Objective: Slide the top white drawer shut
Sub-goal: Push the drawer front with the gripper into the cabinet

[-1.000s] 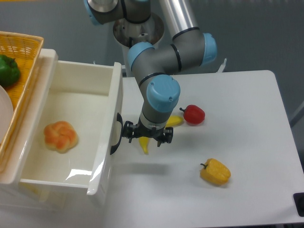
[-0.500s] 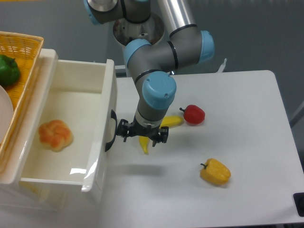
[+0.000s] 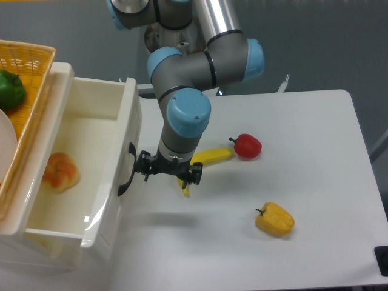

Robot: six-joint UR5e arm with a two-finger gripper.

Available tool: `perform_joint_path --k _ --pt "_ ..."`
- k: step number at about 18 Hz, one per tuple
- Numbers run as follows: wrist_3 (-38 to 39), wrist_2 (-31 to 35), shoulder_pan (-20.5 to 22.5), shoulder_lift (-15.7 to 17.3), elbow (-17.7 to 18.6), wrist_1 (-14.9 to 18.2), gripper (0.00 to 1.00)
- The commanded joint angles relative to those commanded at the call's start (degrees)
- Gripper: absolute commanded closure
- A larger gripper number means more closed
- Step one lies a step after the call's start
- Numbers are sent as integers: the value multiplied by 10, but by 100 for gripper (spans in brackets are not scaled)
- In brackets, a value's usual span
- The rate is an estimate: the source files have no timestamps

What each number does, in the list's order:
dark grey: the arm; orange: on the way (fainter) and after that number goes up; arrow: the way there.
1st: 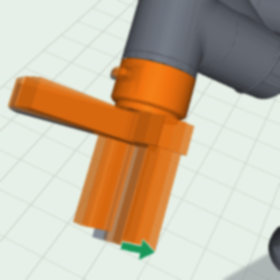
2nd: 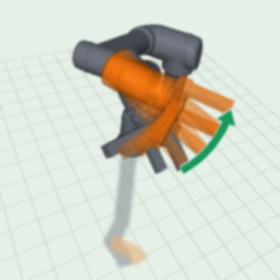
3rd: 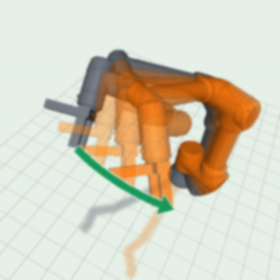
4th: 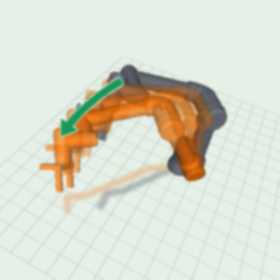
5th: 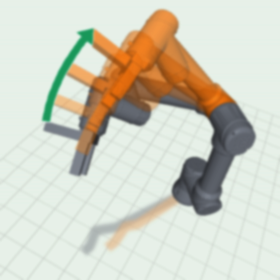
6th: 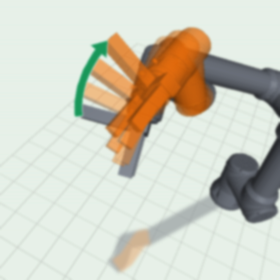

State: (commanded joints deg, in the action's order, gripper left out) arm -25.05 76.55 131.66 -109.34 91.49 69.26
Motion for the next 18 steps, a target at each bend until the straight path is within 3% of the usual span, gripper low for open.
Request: perform_joint_path --k 18 --pt "-4 3 -56 4 -4 -3 0"
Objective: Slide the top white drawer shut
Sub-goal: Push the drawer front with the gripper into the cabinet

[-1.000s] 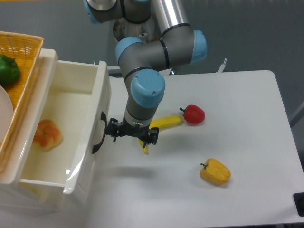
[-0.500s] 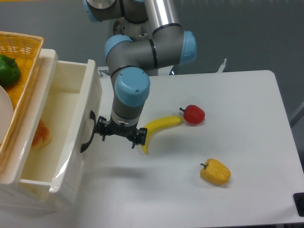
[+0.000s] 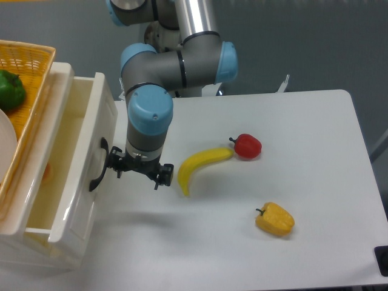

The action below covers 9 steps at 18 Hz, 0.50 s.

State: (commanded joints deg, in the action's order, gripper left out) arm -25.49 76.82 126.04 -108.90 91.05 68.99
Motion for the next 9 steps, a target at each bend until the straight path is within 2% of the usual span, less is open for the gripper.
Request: perform_joint_path --k 9 --pt "0 -1 -20 -2 -5 -3 0"
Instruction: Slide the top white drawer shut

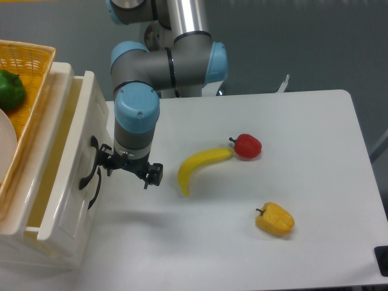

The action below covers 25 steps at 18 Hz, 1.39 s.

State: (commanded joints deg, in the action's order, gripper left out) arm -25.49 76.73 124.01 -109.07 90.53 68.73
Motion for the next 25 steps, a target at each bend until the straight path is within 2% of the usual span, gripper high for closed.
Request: perform_joint_path --k 19,25 --pt "-3 1 -17 -4 -2 0 0" --pt "-19 1 16 -4 -11 0 0"
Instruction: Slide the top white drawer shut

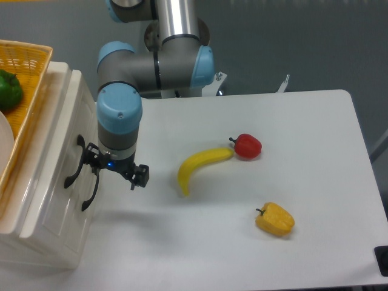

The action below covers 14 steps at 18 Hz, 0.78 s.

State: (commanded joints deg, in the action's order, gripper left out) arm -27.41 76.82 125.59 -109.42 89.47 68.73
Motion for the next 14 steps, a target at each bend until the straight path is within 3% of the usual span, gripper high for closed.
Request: perform_joint_path --k 6,14 --pt "-75 3 47 2 -4 0 0" --pt "-222 107 117 -8 -13 -2 0"
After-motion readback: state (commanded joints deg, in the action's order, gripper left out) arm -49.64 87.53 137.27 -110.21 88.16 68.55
